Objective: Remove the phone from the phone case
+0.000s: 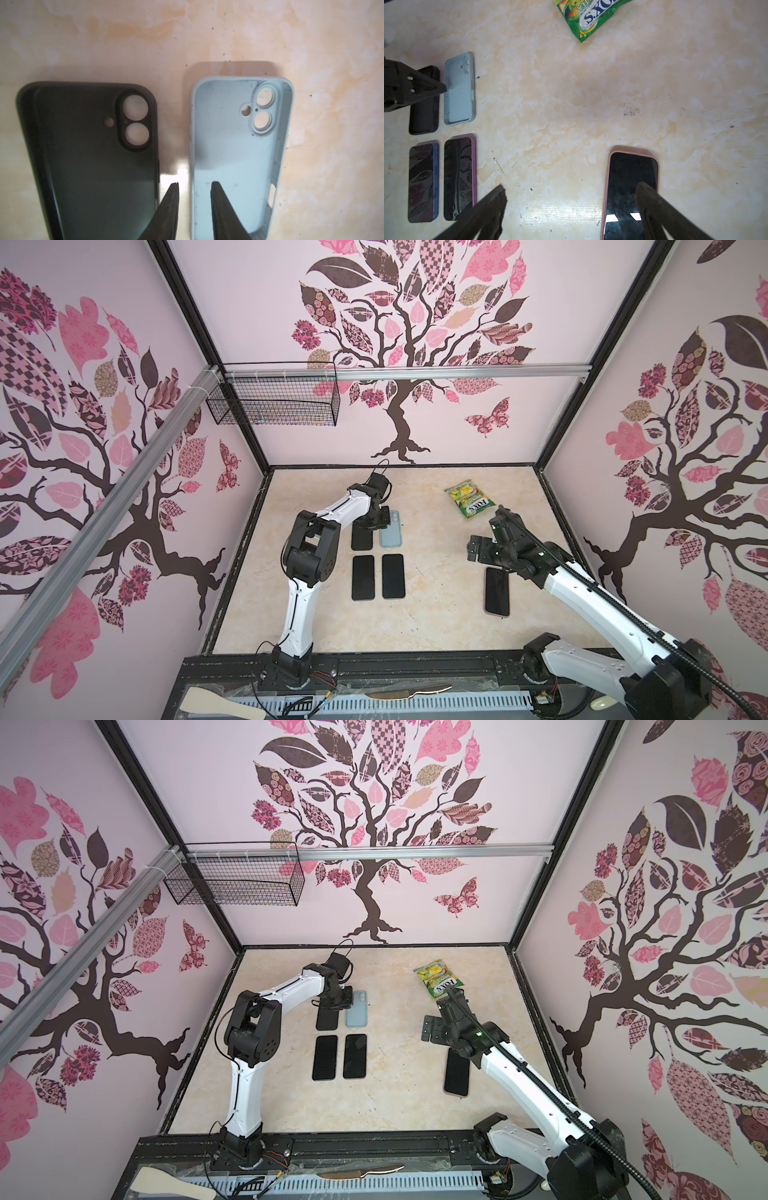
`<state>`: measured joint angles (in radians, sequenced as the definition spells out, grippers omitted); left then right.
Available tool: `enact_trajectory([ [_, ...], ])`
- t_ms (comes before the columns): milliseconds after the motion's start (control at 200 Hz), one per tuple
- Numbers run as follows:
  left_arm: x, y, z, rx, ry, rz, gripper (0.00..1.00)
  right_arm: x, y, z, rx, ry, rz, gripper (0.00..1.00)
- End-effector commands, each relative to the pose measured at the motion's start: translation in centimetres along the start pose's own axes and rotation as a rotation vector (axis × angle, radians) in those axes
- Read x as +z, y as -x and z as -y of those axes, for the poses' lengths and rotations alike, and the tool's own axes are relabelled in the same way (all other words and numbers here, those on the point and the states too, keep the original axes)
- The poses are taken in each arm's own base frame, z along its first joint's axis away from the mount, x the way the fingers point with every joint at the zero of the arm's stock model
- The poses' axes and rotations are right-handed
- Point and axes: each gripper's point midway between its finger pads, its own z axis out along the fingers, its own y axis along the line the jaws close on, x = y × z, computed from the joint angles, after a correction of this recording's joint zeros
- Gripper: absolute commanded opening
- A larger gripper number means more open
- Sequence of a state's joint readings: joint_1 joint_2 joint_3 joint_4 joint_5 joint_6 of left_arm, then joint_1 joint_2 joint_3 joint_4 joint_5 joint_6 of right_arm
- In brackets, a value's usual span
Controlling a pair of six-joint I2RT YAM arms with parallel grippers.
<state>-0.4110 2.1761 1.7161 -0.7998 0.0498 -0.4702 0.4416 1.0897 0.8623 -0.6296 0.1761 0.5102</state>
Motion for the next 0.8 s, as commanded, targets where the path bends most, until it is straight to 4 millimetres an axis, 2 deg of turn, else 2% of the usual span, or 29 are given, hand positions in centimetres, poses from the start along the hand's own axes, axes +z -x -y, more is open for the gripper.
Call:
enact_trajectory([
  [0, -5.1, 1.4, 1.7, 0.041, -0.068, 0.110, 0.31, 0.9, -2.0, 2.7, 0.018, -0.142, -0.074, 1.00],
  [110, -8.9, 1.1, 3.5, 0.112, -0.106, 0.208, 0.31, 1.4, -3.3, 3.9, 0.053, -0.196, -0.109, 1.00],
  [210, -12.3, 0.0, 5.1, 0.175, -0.155, 0.305, 0.31, 2.1, -4.1, 4.8, 0.091, -0.232, -0.137, 0.99],
  [370, -16.3, -3.2, 7.1, 0.240, -0.271, 0.393, 0.34, 3.7, -5.6, 7.7, 0.237, -0.225, -0.215, 1.00],
  [465, -17.6, -5.5, 7.6, 0.289, -0.297, 0.414, 0.36, 4.2, -5.9, 8.8, 0.292, -0.218, -0.231, 1.00],
  [630, -19.0, -8.6, 8.1, 0.308, -0.350, 0.449, 0.39, 5.3, -6.5, 8.8, 0.281, -0.227, -0.277, 0.99],
  [795, -19.7, -9.4, 7.7, 0.285, -0.366, 0.470, 0.40, 6.4, -7.4, 8.6, 0.269, -0.219, -0.318, 0.99],
])
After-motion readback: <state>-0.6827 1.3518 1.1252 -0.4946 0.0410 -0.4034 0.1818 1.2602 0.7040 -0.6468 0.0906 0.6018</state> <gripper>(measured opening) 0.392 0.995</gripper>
